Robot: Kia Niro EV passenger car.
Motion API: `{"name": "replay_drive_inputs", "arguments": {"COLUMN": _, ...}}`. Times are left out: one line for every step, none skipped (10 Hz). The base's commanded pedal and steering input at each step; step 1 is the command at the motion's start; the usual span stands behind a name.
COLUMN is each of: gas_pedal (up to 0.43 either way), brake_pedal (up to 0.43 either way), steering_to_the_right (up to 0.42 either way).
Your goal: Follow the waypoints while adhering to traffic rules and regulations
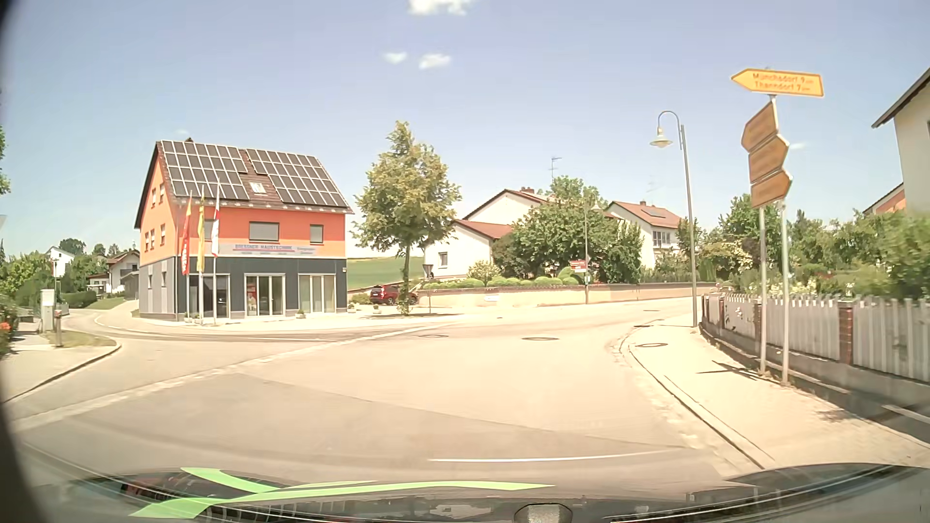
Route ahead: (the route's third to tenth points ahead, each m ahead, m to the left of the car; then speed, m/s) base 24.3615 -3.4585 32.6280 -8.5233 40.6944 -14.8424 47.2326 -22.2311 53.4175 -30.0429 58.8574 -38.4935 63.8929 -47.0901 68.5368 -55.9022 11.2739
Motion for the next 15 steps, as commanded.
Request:
{"name": "replay_drive_inputs", "arguments": {"gas_pedal": 0.087, "brake_pedal": 0.000, "steering_to_the_right": 0.050}}
{"name": "replay_drive_inputs", "arguments": {"gas_pedal": 0.087, "brake_pedal": 0.000, "steering_to_the_right": 0.052}}
{"name": "replay_drive_inputs", "arguments": {"gas_pedal": 0.087, "brake_pedal": 0.000, "steering_to_the_right": 0.053}}
{"name": "replay_drive_inputs", "arguments": {"gas_pedal": 0.087, "brake_pedal": 0.000, "steering_to_the_right": 0.055}}
{"name": "replay_drive_inputs", "arguments": {"gas_pedal": 0.087, "brake_pedal": 0.000, "steering_to_the_right": 0.058}}
{"name": "replay_drive_inputs", "arguments": {"gas_pedal": 0.087, "brake_pedal": 0.000, "steering_to_the_right": 0.062}}
{"name": "replay_drive_inputs", "arguments": {"gas_pedal": 0.087, "brake_pedal": 0.000, "steering_to_the_right": 0.064}}
{"name": "replay_drive_inputs", "arguments": {"gas_pedal": 0.087, "brake_pedal": 0.000, "steering_to_the_right": 0.066}}
{"name": "replay_drive_inputs", "arguments": {"gas_pedal": 0.087, "brake_pedal": 0.000, "steering_to_the_right": 0.066}}
{"name": "replay_drive_inputs", "arguments": {"gas_pedal": 0.087, "brake_pedal": 0.000, "steering_to_the_right": 0.068}}
{"name": "replay_drive_inputs", "arguments": {"gas_pedal": 0.087, "brake_pedal": 0.000, "steering_to_the_right": 0.070}}
{"name": "replay_drive_inputs", "arguments": {"gas_pedal": 0.087, "brake_pedal": 0.000, "steering_to_the_right": 0.071}}
{"name": "replay_drive_inputs", "arguments": {"gas_pedal": 0.087, "brake_pedal": 0.000, "steering_to_the_right": 0.077}}
{"name": "replay_drive_inputs", "arguments": {"gas_pedal": 0.087, "brake_pedal": 0.000, "steering_to_the_right": 0.082}}
{"name": "replay_drive_inputs", "arguments": {"gas_pedal": 0.110, "brake_pedal": 0.000, "steering_to_the_right": 0.086}}
